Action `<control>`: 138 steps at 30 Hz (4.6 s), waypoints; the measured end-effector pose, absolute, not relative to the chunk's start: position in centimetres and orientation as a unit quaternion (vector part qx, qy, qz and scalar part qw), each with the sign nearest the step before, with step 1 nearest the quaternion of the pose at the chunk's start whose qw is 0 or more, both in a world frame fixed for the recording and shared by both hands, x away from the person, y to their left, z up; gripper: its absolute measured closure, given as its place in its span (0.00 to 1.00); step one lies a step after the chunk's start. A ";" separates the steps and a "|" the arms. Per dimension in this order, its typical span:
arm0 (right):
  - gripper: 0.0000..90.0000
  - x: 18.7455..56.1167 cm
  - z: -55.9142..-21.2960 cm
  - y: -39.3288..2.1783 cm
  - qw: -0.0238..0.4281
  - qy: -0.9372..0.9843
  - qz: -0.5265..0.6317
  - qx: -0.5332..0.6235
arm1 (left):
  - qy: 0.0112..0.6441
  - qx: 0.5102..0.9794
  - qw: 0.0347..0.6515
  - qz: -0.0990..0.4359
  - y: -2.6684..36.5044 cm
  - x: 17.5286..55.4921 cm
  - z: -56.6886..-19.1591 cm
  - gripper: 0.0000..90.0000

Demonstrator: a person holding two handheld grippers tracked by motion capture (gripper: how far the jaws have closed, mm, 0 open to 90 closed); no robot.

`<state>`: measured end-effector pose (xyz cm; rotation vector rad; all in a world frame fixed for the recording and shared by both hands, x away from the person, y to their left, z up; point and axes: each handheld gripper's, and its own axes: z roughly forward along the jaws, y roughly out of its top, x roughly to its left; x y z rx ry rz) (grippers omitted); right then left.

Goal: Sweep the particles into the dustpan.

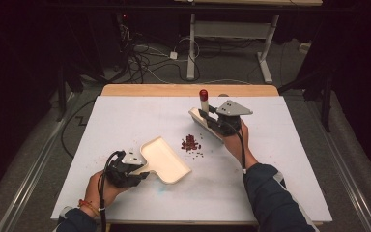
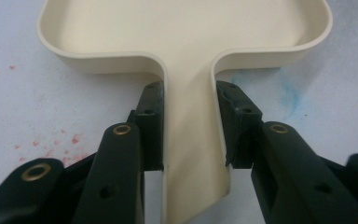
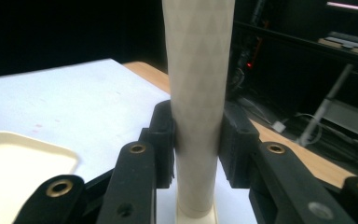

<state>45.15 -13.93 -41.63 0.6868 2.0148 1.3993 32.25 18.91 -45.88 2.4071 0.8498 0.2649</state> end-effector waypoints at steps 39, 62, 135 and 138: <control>0.77 36.8 -42.3 -8.3 0.270 0.732 0.566 0.266 | 0.338 0.904 0.244 0.097 13.8 34.3 -47.1 0.70; 0.78 36.3 -39.0 -10.2 0.265 0.726 0.587 0.240 | 0.332 0.905 0.253 0.086 14.8 34.5 -47.2 0.70; 0.78 36.7 -38.6 -10.4 0.257 0.731 0.591 0.223 | 0.309 0.915 0.247 0.074 15.8 34.2 -46.8 0.70; 0.78 36.4 -38.3 -11.5 0.264 0.732 0.585 0.226 | 0.304 0.918 0.244 0.076 15.9 34.0 -46.7 0.70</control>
